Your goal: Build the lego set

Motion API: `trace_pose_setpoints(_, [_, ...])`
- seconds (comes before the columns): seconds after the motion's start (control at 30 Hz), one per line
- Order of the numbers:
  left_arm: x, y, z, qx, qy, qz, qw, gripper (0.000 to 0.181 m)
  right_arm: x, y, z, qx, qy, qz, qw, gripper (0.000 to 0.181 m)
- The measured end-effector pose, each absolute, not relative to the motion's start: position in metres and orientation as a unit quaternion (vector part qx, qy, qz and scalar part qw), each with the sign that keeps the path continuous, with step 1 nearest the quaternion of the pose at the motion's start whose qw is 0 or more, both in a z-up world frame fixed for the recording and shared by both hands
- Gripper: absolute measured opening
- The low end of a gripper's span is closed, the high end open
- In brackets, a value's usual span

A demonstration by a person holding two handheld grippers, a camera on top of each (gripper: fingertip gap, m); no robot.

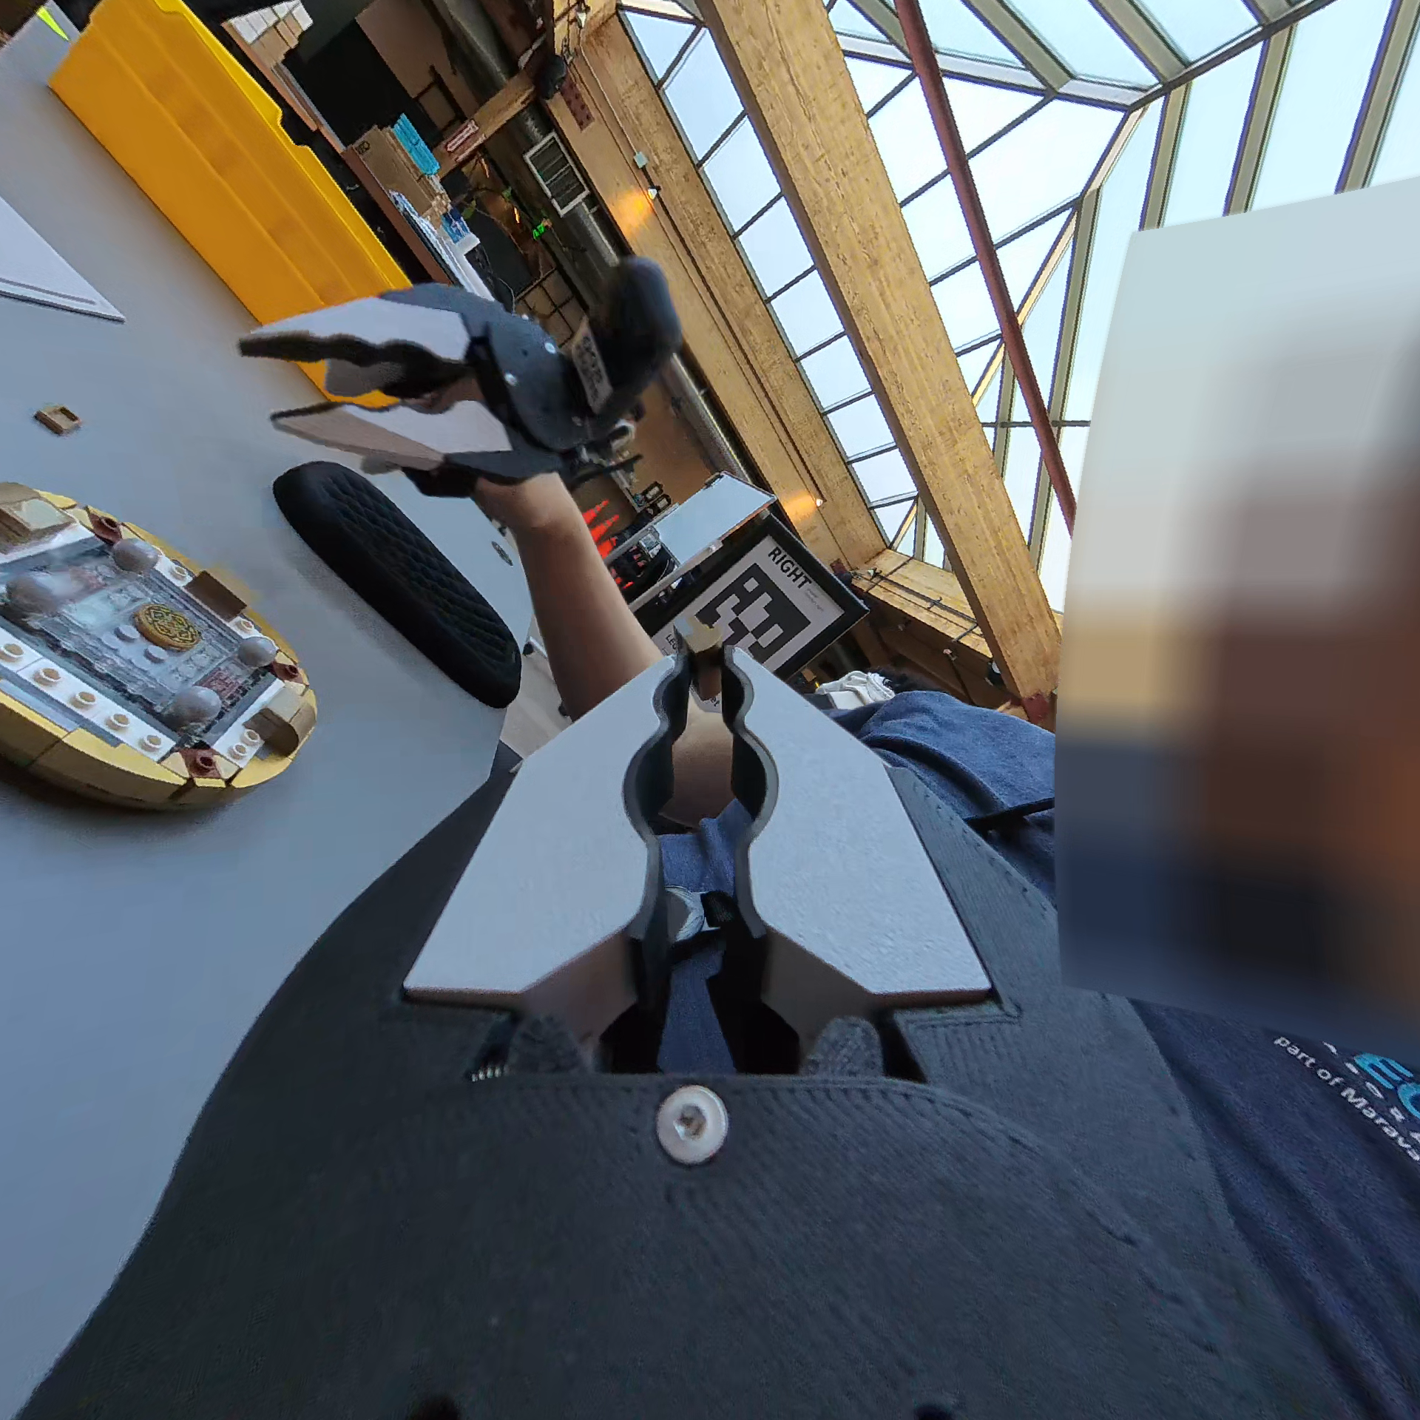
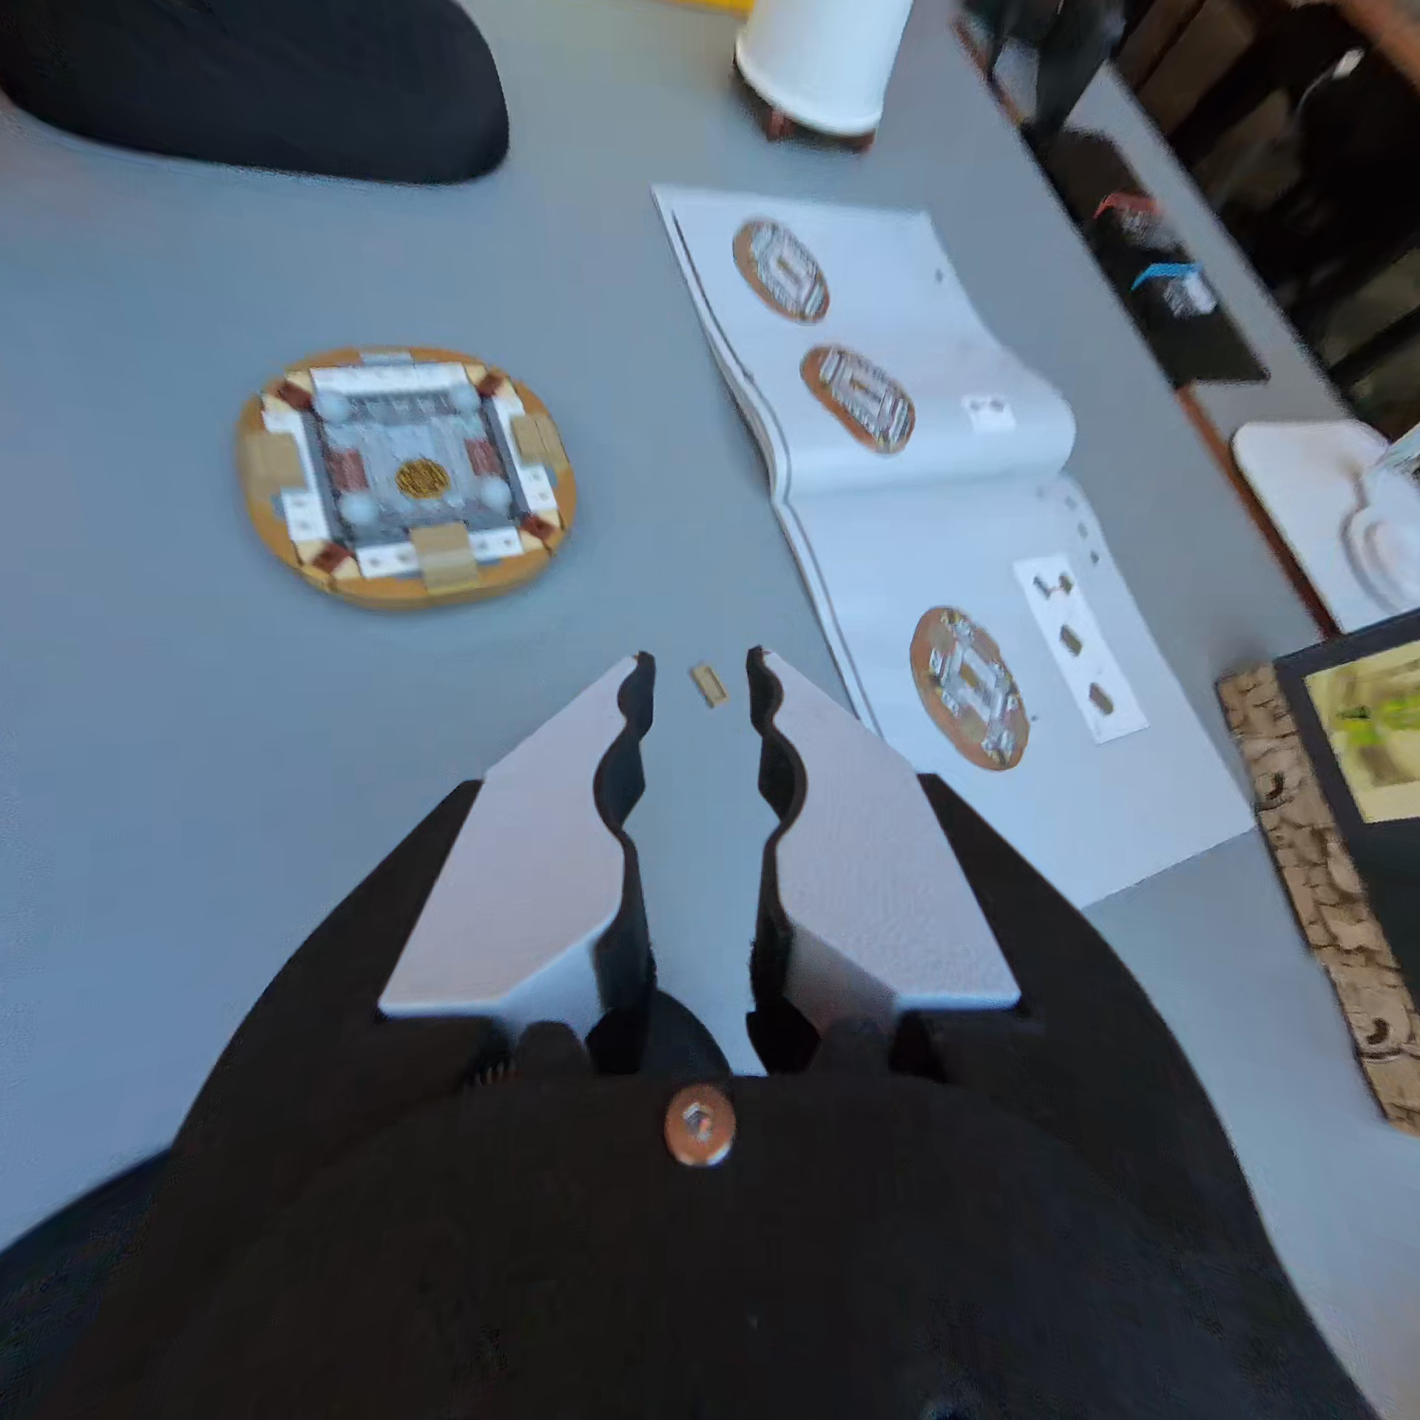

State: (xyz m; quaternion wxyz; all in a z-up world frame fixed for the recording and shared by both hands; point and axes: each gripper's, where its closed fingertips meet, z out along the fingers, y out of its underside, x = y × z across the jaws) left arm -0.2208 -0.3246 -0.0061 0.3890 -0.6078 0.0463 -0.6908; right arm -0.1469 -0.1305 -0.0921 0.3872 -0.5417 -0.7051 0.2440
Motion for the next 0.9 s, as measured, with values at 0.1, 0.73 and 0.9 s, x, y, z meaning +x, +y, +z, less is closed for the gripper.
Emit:
trace_pose_setpoints(0.1, [-0.222,-0.325,-0.001,-0.603,0.05,-0.691,0.396,0.006,-0.153,-0.119,-0.119,-0.538,-0.729,0.234,0.353,0.018])
trace_pose_setpoints(0.73, [-0.212,-0.327,-0.003,-0.603,0.062,-0.701,0.376,0.006,-0.167,-0.119,-0.151,-0.551,-0.755,0.263,0.238,0.0])
trace_pose_setpoints(0.9, [-0.209,-0.33,-0.002,-0.603,0.067,-0.702,0.373,0.006,-0.156,-0.143,-0.144,-0.683,-0.604,0.41,0.011,0.0])
